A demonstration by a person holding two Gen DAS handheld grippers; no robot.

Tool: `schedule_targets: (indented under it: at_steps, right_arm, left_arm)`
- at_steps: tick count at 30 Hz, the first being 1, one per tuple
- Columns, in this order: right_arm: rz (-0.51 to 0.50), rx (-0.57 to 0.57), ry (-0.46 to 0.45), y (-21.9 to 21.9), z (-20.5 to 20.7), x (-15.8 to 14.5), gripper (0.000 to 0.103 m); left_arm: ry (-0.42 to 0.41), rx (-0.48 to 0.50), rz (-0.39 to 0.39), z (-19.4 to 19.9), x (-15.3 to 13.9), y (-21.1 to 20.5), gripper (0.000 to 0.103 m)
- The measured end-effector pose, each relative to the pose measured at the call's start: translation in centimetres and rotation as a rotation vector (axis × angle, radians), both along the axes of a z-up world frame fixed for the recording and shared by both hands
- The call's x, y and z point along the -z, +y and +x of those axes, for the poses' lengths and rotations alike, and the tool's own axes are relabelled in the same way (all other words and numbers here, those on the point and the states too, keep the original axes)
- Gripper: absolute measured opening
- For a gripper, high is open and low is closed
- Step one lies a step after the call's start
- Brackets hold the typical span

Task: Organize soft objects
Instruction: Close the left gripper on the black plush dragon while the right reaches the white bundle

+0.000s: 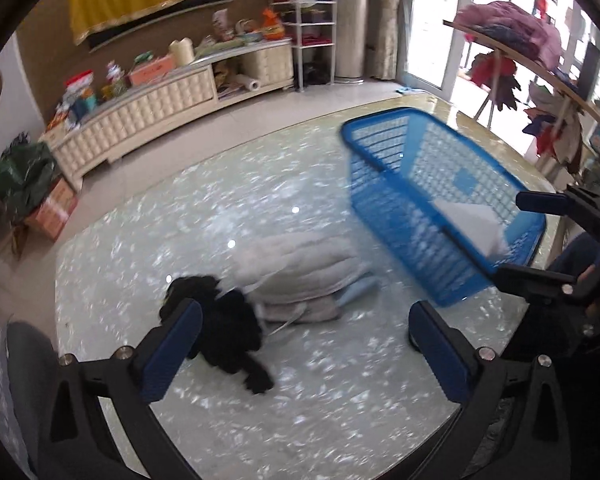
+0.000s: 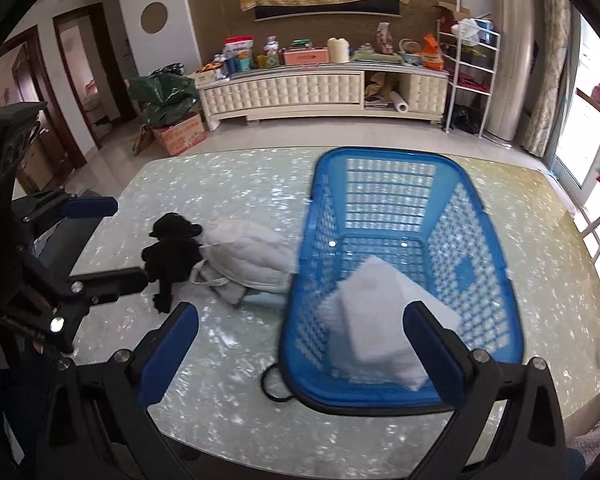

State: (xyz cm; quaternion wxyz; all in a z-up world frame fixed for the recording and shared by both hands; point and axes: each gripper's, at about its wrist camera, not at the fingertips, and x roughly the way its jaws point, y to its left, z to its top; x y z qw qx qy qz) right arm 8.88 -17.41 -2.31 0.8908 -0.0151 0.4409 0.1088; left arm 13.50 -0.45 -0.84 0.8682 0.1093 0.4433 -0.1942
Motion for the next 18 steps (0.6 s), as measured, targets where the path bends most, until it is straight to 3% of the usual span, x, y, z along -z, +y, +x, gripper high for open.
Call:
schedule_targets:
  at_steps: [5, 11, 18]
  right_arm:
    - [-0.010, -0.050, 0.013, 2.0, 1.3, 0.5, 0.102]
    - [-0.034, -0.108, 0.023, 4.5, 3.1, 1.3, 0.102]
    - [-0.088, -0.163, 0.042, 6.4, 5.3, 1.9, 0.102]
  left_arm:
    - [0.092, -0.029, -0.069, 1.1, 1.3, 3.5, 0.103]
    - [0.166, -0.009, -0.072, 2.1, 2.7, 4.9, 0.103]
    - [0.177, 0.045, 0.040, 3.3, 3.5, 6.0, 0.103]
